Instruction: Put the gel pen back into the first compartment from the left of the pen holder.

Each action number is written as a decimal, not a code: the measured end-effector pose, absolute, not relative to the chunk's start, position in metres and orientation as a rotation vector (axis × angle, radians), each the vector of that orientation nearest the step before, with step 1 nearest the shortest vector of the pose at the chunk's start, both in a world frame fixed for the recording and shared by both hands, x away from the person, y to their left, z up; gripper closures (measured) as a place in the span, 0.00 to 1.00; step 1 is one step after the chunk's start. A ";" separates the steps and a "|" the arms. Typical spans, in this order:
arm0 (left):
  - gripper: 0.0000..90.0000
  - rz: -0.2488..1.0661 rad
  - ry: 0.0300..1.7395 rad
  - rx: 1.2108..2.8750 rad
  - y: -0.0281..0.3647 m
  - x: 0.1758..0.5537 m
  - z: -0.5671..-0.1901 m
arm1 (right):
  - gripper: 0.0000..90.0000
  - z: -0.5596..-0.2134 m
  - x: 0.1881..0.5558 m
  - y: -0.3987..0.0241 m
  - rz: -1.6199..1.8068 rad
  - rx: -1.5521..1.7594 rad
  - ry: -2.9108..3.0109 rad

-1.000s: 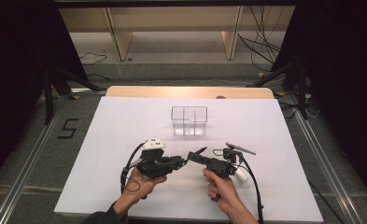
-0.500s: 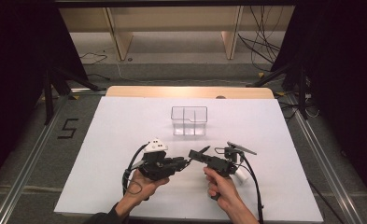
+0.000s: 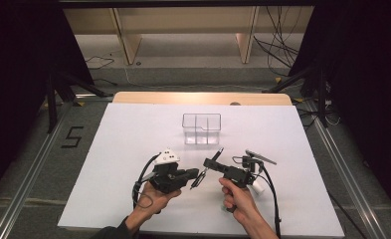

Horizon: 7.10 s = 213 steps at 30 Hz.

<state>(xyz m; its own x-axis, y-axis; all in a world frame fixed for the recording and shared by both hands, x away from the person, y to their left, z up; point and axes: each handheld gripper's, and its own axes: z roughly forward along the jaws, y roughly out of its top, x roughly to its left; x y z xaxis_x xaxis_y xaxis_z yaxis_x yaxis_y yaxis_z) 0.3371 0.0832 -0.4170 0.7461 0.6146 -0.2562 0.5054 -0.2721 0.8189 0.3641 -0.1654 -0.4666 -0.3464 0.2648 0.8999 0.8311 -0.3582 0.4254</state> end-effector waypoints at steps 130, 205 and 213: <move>0.21 0.250 0.996 1.856 0.176 0.339 -0.466 | 0.88 -0.393 0.528 -0.079 -1.678 -1.604 -2.481; 0.19 0.185 1.014 1.944 0.139 0.330 -0.463 | 0.30 -0.417 0.350 -0.243 -1.792 -1.641 -2.492; 0.19 0.161 1.001 1.976 0.123 0.330 -0.460 | 0.29 -0.422 0.338 -0.248 -1.776 -1.653 -2.512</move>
